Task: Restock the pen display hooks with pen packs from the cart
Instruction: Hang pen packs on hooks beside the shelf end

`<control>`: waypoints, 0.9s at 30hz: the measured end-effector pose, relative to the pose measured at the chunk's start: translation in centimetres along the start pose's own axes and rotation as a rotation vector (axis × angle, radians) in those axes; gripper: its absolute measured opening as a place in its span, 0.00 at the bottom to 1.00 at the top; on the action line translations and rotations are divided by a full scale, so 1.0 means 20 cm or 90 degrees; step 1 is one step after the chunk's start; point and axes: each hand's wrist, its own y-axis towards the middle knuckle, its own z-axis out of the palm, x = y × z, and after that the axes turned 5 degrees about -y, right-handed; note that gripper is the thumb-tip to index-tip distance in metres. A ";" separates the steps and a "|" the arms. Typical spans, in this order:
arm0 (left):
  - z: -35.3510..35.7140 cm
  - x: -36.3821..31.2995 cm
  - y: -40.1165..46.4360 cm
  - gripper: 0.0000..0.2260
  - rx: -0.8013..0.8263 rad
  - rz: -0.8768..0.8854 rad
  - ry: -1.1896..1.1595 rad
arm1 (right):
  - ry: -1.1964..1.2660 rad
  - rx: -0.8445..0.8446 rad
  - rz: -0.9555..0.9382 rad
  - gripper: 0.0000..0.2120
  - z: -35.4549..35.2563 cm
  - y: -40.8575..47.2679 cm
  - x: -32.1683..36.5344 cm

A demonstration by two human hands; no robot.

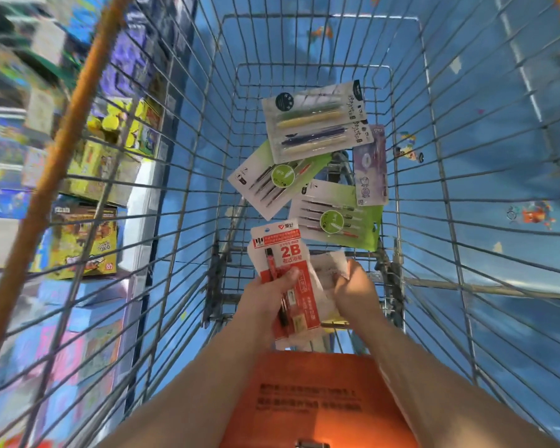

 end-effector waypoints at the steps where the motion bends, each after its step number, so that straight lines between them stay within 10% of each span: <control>1: -0.01 0.01 0.00 0.09 0.000 -0.002 0.010 | 0.003 -0.009 0.018 0.07 -0.01 0.05 -0.01; 9: -0.04 0.09 0.06 0.12 -0.051 -0.050 -0.031 | -0.125 0.119 -0.053 0.22 -0.03 -0.05 -0.01; 27: 0.00 0.00 0.07 0.09 0.041 -0.097 -0.075 | -0.026 -0.229 -0.248 0.07 -0.06 0.02 0.01</control>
